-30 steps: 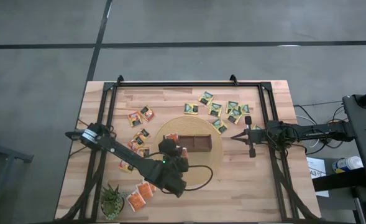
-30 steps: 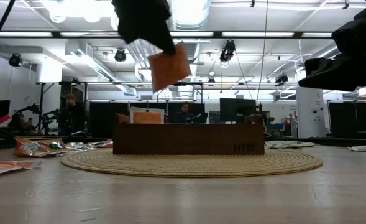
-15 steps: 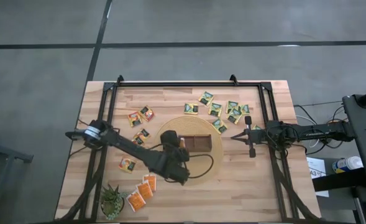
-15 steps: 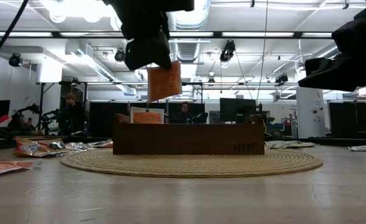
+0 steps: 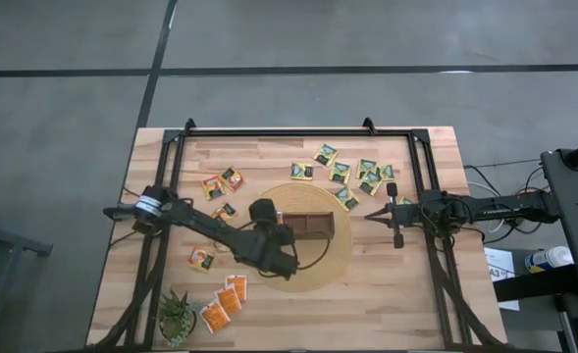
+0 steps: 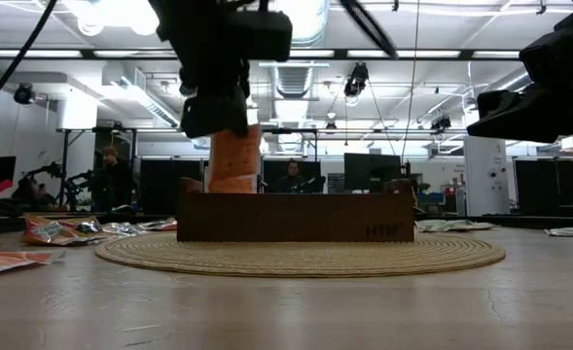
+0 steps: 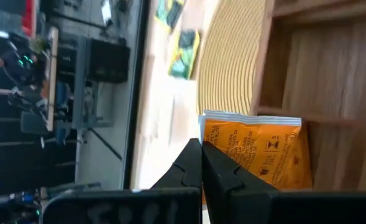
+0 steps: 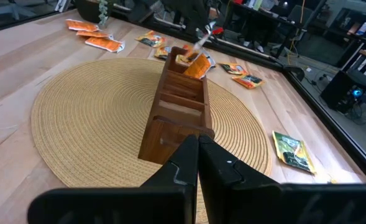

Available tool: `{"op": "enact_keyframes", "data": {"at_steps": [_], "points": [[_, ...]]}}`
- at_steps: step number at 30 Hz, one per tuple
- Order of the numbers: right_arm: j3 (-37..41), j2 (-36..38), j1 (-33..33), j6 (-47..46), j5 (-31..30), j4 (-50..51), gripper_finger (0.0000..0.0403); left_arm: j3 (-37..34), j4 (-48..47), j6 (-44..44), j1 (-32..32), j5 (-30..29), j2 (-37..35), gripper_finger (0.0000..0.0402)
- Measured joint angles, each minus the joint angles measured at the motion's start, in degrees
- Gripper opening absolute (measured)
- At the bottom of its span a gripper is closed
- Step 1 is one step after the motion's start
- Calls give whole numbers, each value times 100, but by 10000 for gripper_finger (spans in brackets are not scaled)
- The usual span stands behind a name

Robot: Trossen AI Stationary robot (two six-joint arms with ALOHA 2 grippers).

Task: Pick & Place Tea
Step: Put the white orange tea bag into the left section of the wooden organizer

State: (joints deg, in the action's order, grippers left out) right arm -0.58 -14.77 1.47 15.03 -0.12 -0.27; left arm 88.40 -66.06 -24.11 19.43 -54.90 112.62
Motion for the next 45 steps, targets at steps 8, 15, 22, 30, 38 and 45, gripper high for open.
{"op": "enact_keyframes", "data": {"at_steps": [8,15,22,30,38,45], "points": [[0,-2,-2,0,0,-2,9,-256,-1,-102,-198,300,0,0],[-1,-2,-1,0,1,-2,9,-256,13,-262,-243,287,0,0],[0,-2,0,0,0,0,9,-256,59,-273,-246,171,0,4],[-2,0,0,0,2,-2,9,-254,184,-290,-244,-434,0,49],[0,0,0,0,2,-2,9,-254,218,-292,-220,-409,0,115],[0,0,-1,0,2,0,9,-195,218,-301,-187,-270,0,135]]}}
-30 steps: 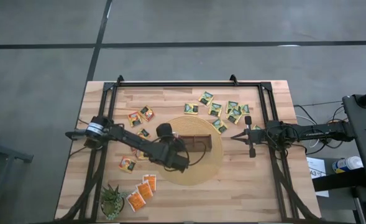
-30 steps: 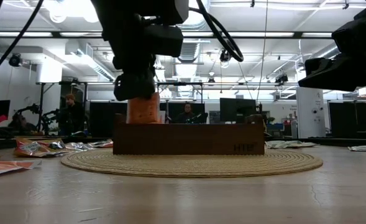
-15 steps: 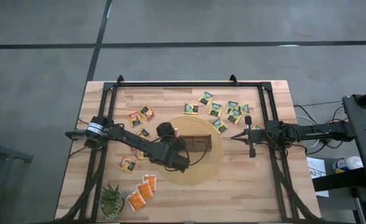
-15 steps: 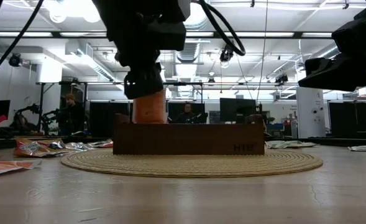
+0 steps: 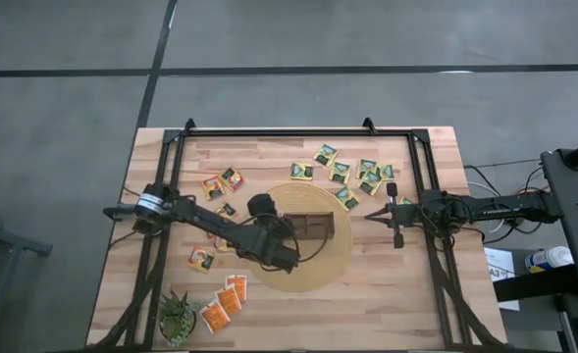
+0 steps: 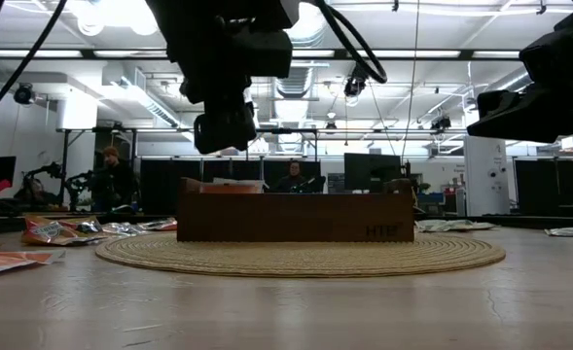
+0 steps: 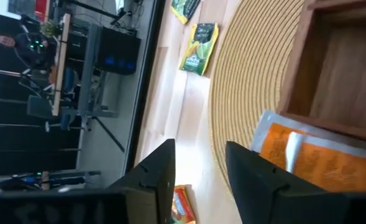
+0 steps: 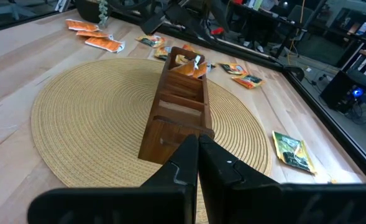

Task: Pick & Place Tea
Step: Put the white orange tea bag into the left section of the wooden organizer

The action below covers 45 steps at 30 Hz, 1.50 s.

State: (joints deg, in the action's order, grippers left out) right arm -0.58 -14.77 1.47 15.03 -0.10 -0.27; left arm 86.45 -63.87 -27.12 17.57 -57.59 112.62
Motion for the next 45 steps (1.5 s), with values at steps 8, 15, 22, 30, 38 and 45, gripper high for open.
{"op": "enact_keyframes", "data": {"at_steps": [8,15,22,30,38,45], "points": [[-1,-2,-1,0,-1,0,9,490,-5,-208,103,290,-2,135],[-2,-2,-1,0,0,0,9,948,-47,-457,342,300,-2,135],[-1,0,1,0,-1,-2,9,1206,-112,-643,776,620,-15,135],[0,0,-1,0,0,-2,9,1222,-304,-967,1391,1843,-15,135],[0,-2,1,0,-2,-2,9,1200,-668,-923,1769,2860,-34,135],[-1,0,-1,0,-2,0,9,1153,-980,-1164,1833,3467,-37,135]]}}
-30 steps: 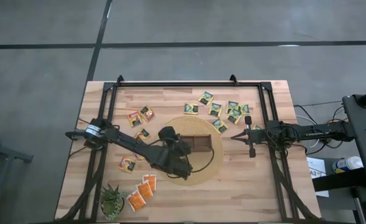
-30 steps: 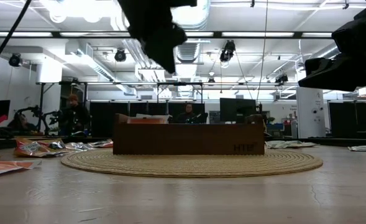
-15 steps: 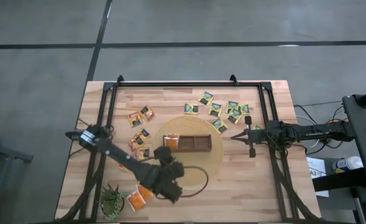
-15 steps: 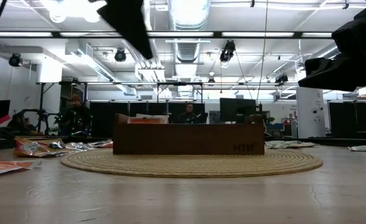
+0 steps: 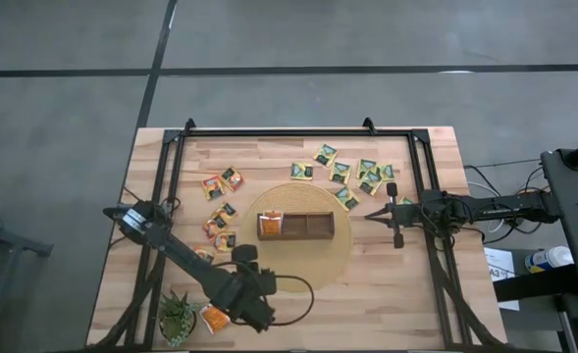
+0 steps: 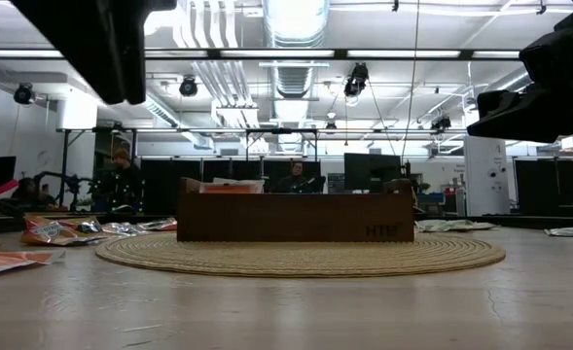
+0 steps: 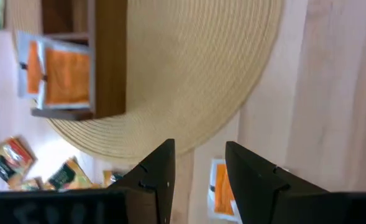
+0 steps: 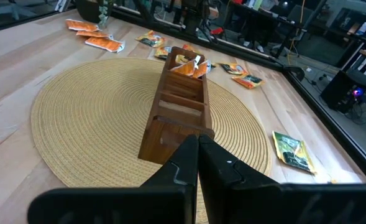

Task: Pick & Place Tea
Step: Put the white orange tea bag into the left section of the wooden organizer

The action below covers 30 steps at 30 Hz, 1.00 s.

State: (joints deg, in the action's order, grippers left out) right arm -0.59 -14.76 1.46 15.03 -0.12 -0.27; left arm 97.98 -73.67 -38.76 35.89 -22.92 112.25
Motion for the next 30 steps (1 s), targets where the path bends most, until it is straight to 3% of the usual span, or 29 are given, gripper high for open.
{"op": "enact_keyframes", "data": {"at_steps": [17,30], "points": [[1,-2,-1,0,2,-1,9,-966,775,-487,235,917,-95,135],[0,-2,1,0,2,-2,9,-2725,2403,-1018,230,1535,-1220,135]]}}
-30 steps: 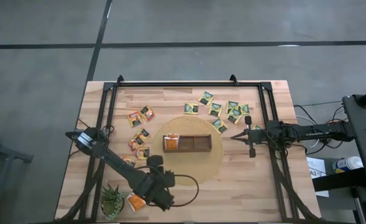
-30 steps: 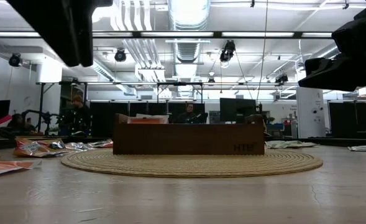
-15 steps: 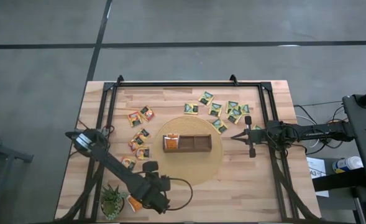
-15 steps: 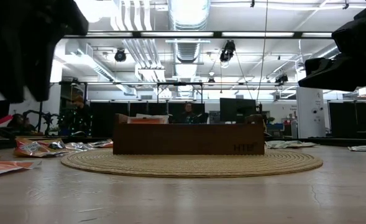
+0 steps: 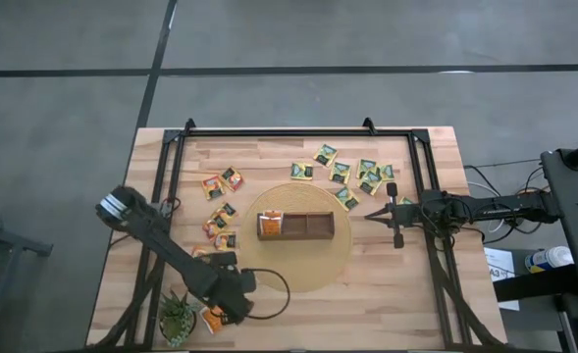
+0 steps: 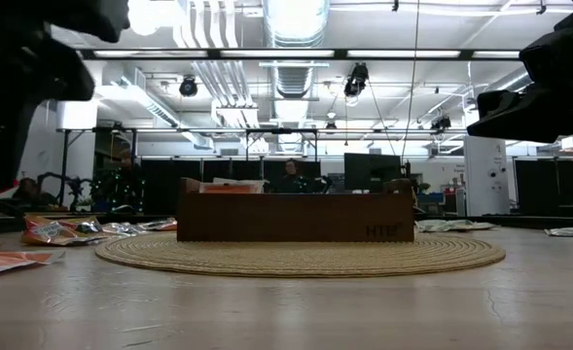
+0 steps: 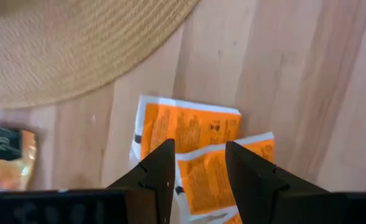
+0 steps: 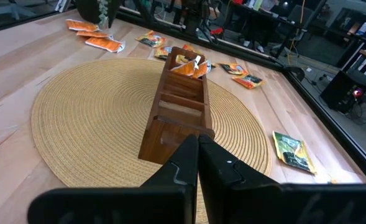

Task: Pick & Place Tea
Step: Put the white orange tea bag into the left section of the wooden organizer

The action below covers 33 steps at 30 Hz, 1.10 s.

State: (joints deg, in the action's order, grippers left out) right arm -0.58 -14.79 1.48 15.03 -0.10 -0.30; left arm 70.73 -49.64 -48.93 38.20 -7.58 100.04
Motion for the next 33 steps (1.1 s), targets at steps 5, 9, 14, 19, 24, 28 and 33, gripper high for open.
{"op": "enact_keyframes", "data": {"at_steps": [5,9,14,19,24,28,33], "points": [[0,0,0,0,-2,2,9,-769,393,-489,0,230,-406,135],[-1,0,0,0,-2,0,9,-1266,1085,-632,0,321,-625,135],[0,0,0,0,0,0,9,-1498,1532,-657,0,363,-655,135],[-1,2,-1,0,-1,1,9,-1652,1532,-735,-7,363,-591,135],[0,0,-2,0,0,0,9,-1723,1564,-811,-7,361,-586,135],[-1,0,-1,0,-2,2,9,-1726,1567,-810,-7,361,-585,122],[0,0,-1,0,-1,1,9,-1728,1566,-763,-7,361,-585,66]]}}
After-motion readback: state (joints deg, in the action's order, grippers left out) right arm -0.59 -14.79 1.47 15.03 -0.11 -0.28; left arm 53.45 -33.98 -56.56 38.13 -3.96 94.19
